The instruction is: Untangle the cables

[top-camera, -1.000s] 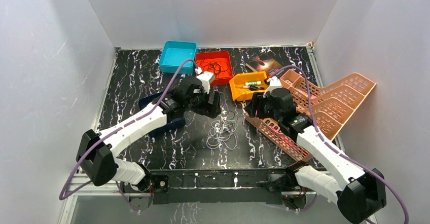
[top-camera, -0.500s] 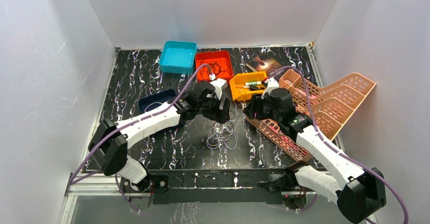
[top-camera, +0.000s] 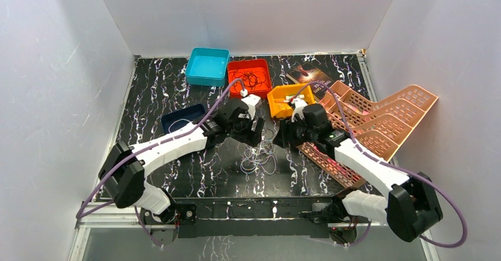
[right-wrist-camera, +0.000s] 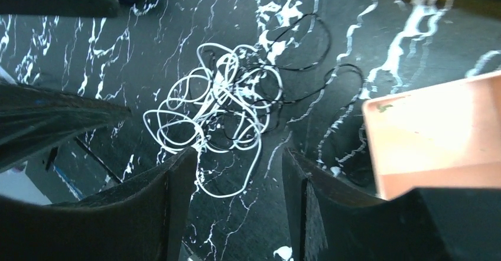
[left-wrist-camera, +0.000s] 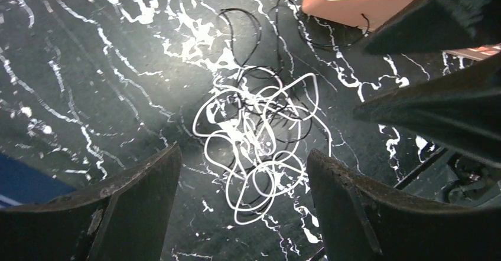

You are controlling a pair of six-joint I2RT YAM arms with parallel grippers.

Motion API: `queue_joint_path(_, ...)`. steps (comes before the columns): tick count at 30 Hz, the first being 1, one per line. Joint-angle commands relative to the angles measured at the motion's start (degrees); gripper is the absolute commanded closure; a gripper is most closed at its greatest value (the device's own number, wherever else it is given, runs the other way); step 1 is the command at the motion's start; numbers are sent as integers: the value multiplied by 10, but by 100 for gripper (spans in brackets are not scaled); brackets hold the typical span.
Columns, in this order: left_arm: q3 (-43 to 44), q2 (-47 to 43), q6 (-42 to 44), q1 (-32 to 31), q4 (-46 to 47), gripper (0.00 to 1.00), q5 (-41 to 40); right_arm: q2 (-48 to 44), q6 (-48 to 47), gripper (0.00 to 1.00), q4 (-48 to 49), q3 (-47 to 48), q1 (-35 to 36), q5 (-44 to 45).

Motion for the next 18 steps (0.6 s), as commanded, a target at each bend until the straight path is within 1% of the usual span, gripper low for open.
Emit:
queue_joint_path(1,-19,-60,-4,-2,-12,23,-58,45,-16,36,45,14,41,-19)
queue_joint_path(5,-27,-100,-4,-2,-20,22,-90,76,-9,37,62,15,54,16)
queue_joint_path(9,-33,-125,-3,-2,-27,22,-102,97,-15,41,65,23,53,41)
queue_joint_path(15,-34,-134,-2,-2,-36,22,-104,122,-16,53,79,25,53,34)
queue_joint_path(18,-32,-136,1,-2,-38,21,-95,130,-12,55,101,17,53,21)
